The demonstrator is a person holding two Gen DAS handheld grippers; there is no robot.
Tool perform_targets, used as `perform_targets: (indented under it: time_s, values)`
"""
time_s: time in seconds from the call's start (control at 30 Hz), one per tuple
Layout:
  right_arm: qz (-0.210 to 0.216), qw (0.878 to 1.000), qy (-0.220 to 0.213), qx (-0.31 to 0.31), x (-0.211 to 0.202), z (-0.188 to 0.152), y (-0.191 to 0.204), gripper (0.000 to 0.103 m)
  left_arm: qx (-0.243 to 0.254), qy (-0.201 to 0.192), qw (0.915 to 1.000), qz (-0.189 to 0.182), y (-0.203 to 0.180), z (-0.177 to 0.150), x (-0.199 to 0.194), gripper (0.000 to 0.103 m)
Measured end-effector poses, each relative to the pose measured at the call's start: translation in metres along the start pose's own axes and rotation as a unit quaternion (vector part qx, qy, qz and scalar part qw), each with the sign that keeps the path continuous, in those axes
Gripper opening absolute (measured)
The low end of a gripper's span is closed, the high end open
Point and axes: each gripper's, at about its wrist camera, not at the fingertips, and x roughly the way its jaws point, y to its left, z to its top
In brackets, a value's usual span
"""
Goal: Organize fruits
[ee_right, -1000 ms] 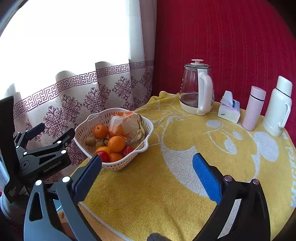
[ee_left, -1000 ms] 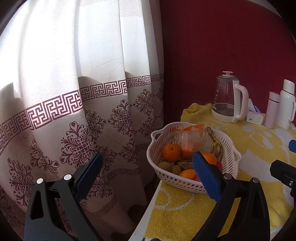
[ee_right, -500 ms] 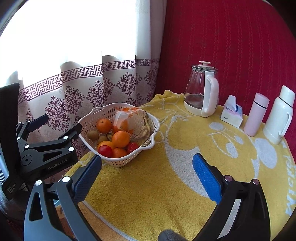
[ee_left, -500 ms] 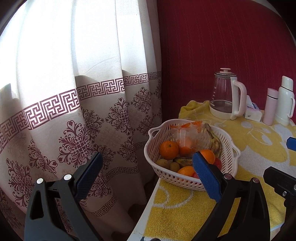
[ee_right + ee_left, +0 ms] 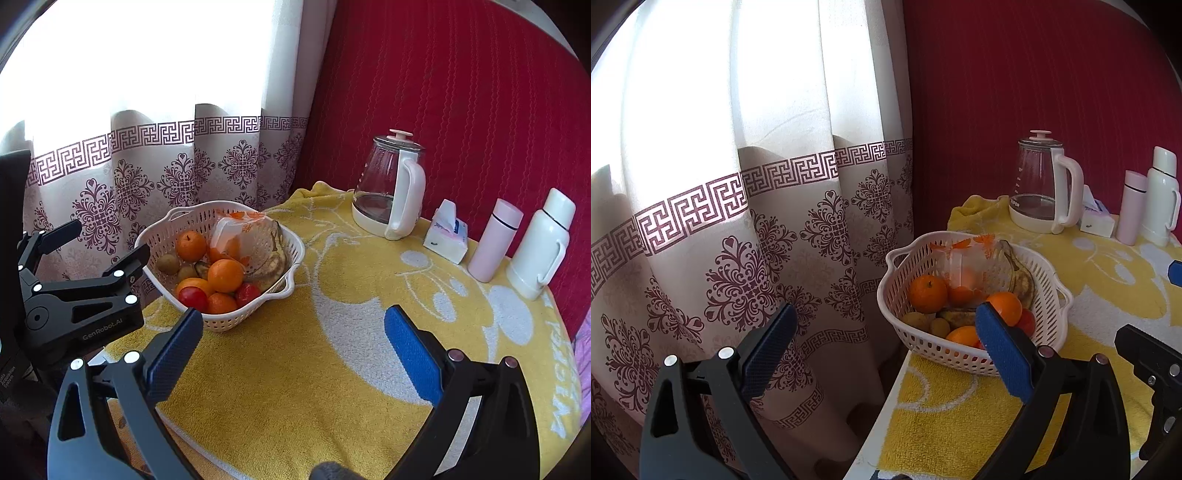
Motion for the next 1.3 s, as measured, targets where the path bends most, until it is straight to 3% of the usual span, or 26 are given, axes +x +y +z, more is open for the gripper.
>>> perform_targets:
  time_s: [1.3]
  values:
    - [-0.003,1.000,0.006,-0.018,0.0047,-0.0023,0.0084,0.098,0.004,0.006,1.0000,-0.002,0.0007,-0.0058,0.0049,0.099]
